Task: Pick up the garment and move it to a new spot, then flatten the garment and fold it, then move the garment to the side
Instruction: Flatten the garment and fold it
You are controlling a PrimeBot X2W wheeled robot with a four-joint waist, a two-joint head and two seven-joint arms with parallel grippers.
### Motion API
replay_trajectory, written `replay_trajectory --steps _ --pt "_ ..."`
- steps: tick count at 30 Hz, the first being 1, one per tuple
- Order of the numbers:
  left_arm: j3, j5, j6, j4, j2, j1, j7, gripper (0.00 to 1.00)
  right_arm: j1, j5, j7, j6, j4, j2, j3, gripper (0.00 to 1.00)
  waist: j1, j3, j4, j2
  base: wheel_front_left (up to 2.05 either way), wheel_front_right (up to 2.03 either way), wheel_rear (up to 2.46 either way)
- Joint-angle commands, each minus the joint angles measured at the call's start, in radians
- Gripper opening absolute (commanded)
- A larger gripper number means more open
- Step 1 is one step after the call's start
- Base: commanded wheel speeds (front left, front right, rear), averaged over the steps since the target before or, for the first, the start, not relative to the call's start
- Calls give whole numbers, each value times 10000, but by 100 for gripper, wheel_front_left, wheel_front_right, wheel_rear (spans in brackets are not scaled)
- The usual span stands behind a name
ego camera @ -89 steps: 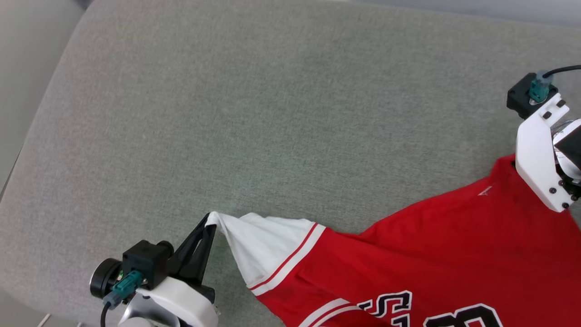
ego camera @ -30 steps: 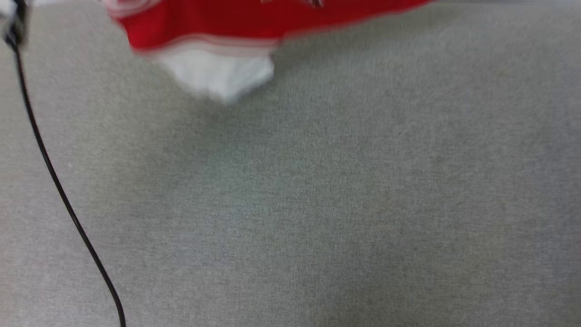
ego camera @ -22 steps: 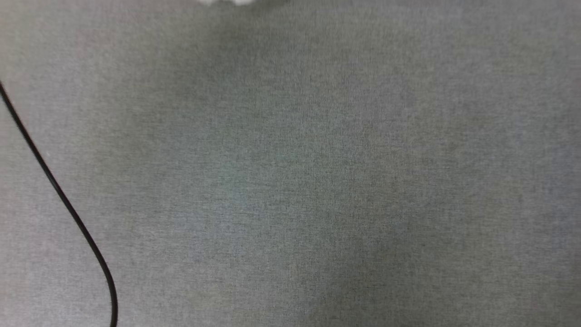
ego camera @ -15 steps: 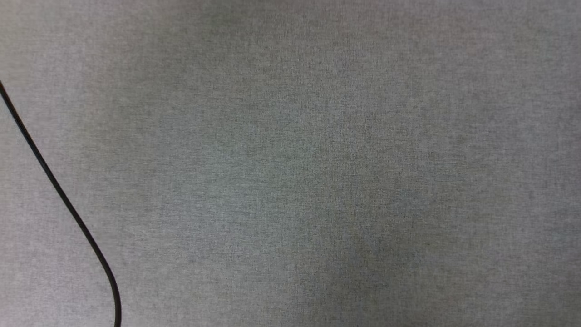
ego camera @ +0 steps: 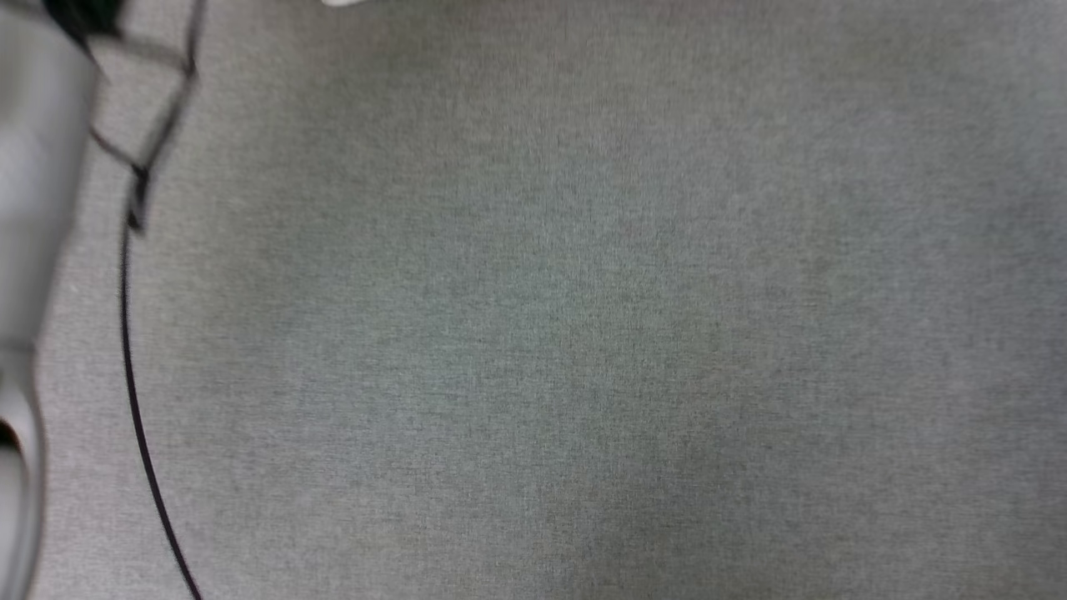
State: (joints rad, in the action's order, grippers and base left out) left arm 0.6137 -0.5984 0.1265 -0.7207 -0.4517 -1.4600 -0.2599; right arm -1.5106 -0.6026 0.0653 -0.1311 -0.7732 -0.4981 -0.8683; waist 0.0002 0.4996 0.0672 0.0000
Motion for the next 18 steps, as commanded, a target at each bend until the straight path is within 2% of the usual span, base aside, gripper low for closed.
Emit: replay_trajectory --steps 1,6,14,18 --pt "-40 -44 16 248 -65 672 -65 0 554 -248 -228 7 104 -86 -151 0 -2 -398 -20 0 0 0 0" --pt "-142 -115 -138 1341 -287 3461 -70 0 2405 -994 -743 7 383 -473 -782 0 -2 -1274 17 0 0 0 0" --pt "283 -401 -857 3404 -808 8069 56 0 5599 -1943 -1252 7 1360 -1352 -1470 0 -2 -2756 153 0 0 0 0" --pt "372 -796 -1377 4366 -1232 9999 238 0 6960 -2218 -1324 7 1923 -1824 -1590 0 -2 -3408 149 0 0 0 0"
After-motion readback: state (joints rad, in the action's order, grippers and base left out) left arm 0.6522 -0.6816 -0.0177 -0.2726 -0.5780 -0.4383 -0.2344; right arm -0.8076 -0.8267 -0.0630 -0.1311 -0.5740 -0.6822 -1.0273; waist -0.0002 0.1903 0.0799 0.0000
